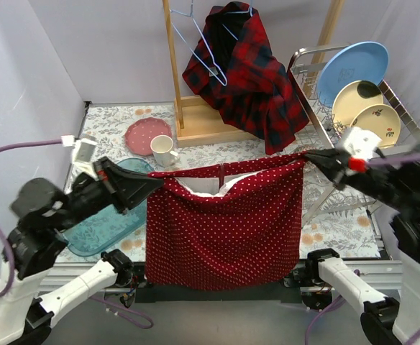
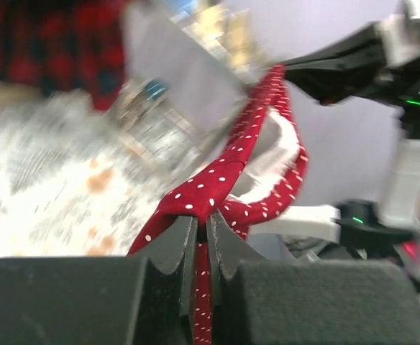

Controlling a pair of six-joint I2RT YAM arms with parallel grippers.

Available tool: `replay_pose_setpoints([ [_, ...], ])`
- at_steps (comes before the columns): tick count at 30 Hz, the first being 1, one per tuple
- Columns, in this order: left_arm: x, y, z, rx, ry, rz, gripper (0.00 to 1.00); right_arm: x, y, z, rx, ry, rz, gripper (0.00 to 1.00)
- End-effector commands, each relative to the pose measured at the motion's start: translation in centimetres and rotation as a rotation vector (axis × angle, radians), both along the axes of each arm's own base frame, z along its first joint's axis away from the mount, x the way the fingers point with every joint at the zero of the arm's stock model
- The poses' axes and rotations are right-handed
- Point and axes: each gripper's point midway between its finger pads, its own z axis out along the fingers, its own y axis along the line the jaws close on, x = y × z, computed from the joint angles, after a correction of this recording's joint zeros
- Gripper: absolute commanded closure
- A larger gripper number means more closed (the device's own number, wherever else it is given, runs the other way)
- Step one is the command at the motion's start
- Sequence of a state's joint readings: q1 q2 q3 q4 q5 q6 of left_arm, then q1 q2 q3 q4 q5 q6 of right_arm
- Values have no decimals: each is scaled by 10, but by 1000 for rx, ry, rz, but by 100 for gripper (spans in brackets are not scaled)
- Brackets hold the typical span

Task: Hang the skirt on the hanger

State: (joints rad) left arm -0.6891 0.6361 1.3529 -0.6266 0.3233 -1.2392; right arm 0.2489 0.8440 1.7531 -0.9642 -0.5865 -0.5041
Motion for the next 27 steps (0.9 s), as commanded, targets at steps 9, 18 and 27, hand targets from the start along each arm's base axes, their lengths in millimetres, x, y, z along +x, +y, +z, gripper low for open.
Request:
replay_pose_setpoints([
  [9, 146, -14, -293, 347, 691, 538, 100, 154, 34, -218, -120, 488, -105, 99],
  [18, 193, 2, -334, 352, 710, 678, 100, 205, 44, -271, -176, 488, -213, 99],
  [27, 174, 10, -336, 410, 740, 647, 100, 182, 26, -270, -301, 438, -205, 99],
])
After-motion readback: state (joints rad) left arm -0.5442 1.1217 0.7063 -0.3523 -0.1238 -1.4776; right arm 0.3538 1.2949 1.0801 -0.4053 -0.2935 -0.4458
